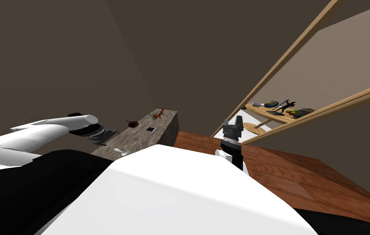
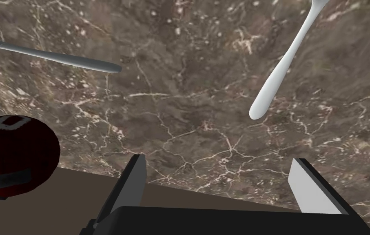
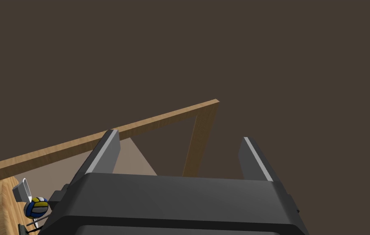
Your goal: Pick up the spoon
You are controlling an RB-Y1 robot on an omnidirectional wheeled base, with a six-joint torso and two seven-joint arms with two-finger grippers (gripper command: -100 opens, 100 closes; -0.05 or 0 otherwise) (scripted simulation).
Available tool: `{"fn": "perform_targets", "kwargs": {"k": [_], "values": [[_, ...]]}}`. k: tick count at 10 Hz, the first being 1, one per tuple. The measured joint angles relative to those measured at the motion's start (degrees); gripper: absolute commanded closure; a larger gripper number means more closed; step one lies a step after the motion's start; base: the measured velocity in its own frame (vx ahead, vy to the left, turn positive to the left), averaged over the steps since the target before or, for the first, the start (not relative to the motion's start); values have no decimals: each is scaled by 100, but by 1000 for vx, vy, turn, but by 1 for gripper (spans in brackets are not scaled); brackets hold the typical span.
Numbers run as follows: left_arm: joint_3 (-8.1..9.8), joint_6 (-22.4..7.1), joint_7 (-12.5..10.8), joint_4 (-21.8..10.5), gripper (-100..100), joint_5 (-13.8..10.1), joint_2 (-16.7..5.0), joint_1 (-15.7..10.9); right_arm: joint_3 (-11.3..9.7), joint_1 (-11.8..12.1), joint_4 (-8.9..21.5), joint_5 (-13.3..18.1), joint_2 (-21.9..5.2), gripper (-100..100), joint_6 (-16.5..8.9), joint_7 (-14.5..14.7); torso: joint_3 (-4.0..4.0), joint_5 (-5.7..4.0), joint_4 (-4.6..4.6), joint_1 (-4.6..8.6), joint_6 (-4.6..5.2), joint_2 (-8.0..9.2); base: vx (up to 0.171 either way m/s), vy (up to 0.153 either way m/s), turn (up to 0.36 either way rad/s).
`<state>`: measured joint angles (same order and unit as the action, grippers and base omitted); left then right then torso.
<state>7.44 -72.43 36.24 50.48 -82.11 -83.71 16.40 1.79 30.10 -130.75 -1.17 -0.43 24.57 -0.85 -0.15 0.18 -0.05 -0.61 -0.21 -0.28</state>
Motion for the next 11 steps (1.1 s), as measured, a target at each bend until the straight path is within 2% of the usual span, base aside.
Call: {"fn": "perform_targets", "kwargs": {"k": [3, 4, 6, 7, 9, 10, 11], "values": [[119, -330, 93, -102, -100, 14, 113, -40, 0, 0, 0, 0, 0, 0, 0, 0, 3, 2, 1, -8, 0, 4, -2, 28, -35], [205, -457, 136, -14, -100, -39, 136, 103, 0, 0, 0, 0, 0, 0, 0, 0, 4, 3, 2, -11, 0, 7, -8, 32, -18], [63, -585, 321, -208, -100, 7, 234, -108, 0, 0, 0, 0, 0, 0, 0, 0, 5, 3, 2, -10, 0, 8, -11, 34, -44], [-119, -686, 504, -406, -100, 63, 336, -341, 0, -1, 0, 0, 0, 0, 0, 0, 4, 5, 1, -15, 2, 8, -14, 39, -38], [-103, -848, 633, -227, -100, -14, 438, -98, 0, -1, 0, 0, -1, 0, 0, 0, 7, 6, 3, -21, 1, 12, -21, 59, -64], [-187, -932, 750, -308, -100, 2, 501, -175, 0, 0, 0, 0, 0, 0, 0, 0, 7, 6, 3, -21, 0, 13, -17, 53, -66], [-142, -1001, 797, -136, -100, -66, 543, 52, 0, 0, 0, 0, 0, 0, 0, 0, 8, 5, 3, -20, -1, 13, -18, 47, -53]]}}
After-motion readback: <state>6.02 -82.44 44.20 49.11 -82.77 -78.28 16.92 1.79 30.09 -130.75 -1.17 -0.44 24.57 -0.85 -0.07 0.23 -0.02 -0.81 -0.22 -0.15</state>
